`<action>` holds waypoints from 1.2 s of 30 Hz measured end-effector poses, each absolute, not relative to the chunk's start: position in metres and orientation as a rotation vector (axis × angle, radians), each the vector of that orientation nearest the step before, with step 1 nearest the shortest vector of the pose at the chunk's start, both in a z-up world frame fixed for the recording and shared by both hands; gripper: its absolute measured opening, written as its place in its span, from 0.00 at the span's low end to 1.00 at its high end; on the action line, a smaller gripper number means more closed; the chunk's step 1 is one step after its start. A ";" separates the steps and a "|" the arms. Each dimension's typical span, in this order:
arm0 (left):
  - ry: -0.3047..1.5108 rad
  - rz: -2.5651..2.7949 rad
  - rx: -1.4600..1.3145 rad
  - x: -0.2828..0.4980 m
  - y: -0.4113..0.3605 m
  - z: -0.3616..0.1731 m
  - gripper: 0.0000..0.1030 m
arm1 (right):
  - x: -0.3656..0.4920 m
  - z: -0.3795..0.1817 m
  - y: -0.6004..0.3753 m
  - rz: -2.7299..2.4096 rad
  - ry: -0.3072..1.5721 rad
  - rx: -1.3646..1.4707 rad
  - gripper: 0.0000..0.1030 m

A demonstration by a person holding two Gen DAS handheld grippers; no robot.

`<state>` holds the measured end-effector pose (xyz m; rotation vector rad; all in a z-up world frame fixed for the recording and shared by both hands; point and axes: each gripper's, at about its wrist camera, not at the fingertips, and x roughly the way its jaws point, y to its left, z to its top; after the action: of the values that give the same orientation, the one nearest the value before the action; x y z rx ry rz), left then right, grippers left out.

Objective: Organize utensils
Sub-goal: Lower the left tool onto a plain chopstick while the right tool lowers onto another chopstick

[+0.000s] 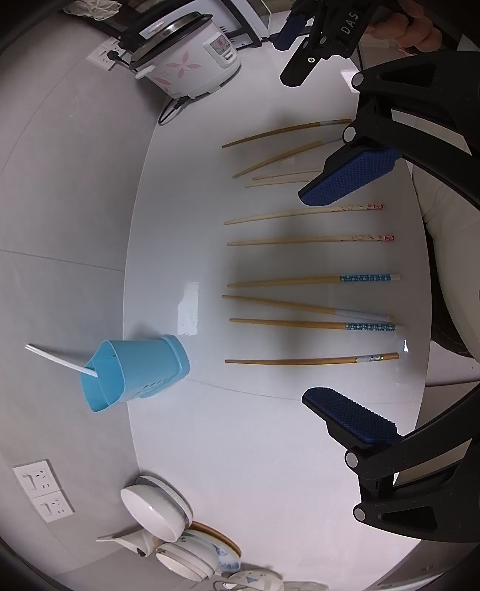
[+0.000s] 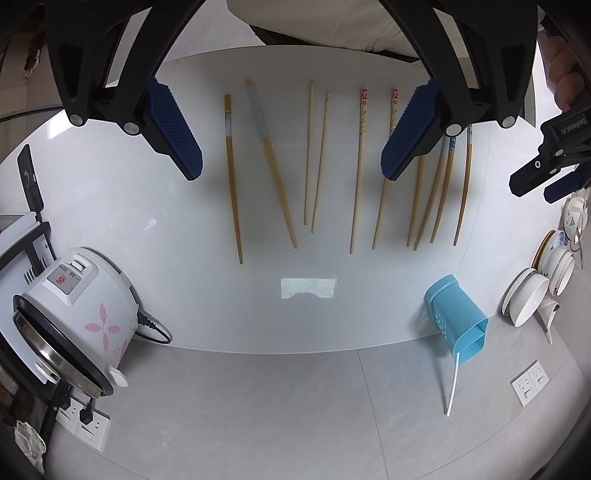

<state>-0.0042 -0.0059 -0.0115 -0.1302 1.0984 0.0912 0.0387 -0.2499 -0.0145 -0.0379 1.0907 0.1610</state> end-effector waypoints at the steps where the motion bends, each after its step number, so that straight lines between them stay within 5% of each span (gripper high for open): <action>1: 1.098 0.090 -0.131 -0.004 -0.006 -0.011 0.94 | 0.039 -0.014 -0.250 0.162 1.091 -0.039 0.91; 20: 1.137 0.137 -0.176 0.014 0.032 -0.040 0.93 | 0.064 -0.048 -0.238 0.197 1.155 -0.087 0.86; 36: 1.362 0.206 -0.198 0.040 0.091 -0.145 0.84 | 0.101 -0.148 -0.244 0.186 1.365 -0.183 0.49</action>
<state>0.0404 0.0908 -0.1451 -0.1979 1.3621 0.2063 0.1014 -0.2440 -0.1484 -0.1832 1.3651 0.1860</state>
